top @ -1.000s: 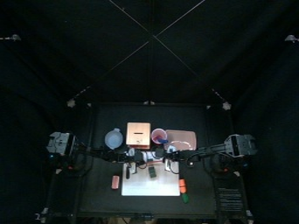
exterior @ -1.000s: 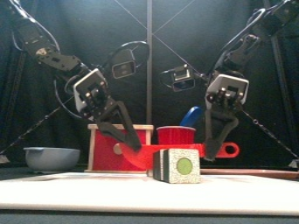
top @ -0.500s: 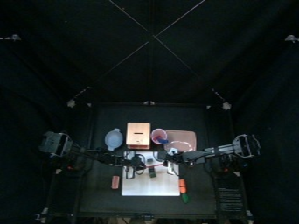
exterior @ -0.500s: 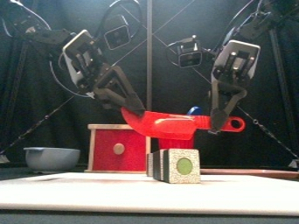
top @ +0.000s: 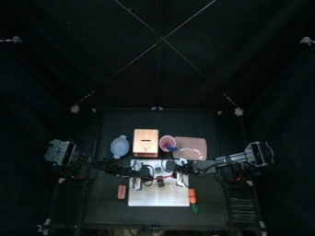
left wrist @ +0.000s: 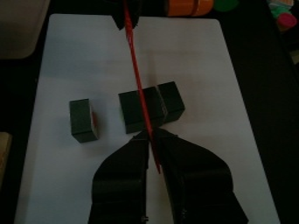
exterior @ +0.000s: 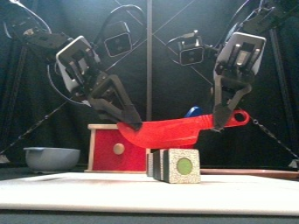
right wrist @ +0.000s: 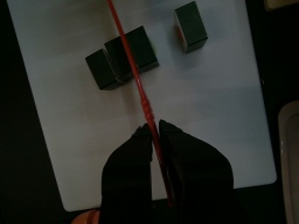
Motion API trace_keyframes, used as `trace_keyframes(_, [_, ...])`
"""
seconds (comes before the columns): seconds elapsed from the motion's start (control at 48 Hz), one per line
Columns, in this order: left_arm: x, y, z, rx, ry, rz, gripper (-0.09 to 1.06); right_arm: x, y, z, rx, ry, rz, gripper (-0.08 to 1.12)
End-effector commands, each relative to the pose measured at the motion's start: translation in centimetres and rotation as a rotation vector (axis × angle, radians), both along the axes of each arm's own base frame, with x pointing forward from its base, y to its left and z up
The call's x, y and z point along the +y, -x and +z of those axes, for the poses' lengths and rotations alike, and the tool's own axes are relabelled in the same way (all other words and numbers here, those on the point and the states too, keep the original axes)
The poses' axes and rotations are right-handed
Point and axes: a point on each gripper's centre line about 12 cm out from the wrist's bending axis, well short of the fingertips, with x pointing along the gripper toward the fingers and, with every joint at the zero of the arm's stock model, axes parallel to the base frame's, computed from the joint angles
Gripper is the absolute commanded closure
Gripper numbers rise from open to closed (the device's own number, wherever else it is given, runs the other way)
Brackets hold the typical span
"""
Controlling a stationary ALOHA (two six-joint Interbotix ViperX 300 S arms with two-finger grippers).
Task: Place sushi on board then cut the sushi with the knife then place the pieces on the plate
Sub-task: Cut the sushi into 4 pieces
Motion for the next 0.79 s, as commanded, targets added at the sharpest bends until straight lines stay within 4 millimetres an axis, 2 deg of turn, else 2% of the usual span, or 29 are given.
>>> trace_keyframes(0.021, [-1.37,-0.30,0.78,-0.024,0.007,-0.032,0.44,-0.41,-0.23,0.73,-0.025,-0.007,-0.022,0.71])
trace_keyframes(0.354, [-1.37,-0.30,0.61,-0.019,0.008,-0.031,0.44,-0.34,-0.30,0.32,-0.014,-0.007,-0.021,0.71])
trace_keyframes(0.792, [-1.60,-0.53,1.47,-0.043,0.012,-0.036,0.44,-0.08,-0.36,0.64,-0.024,-0.008,-0.013,0.71])
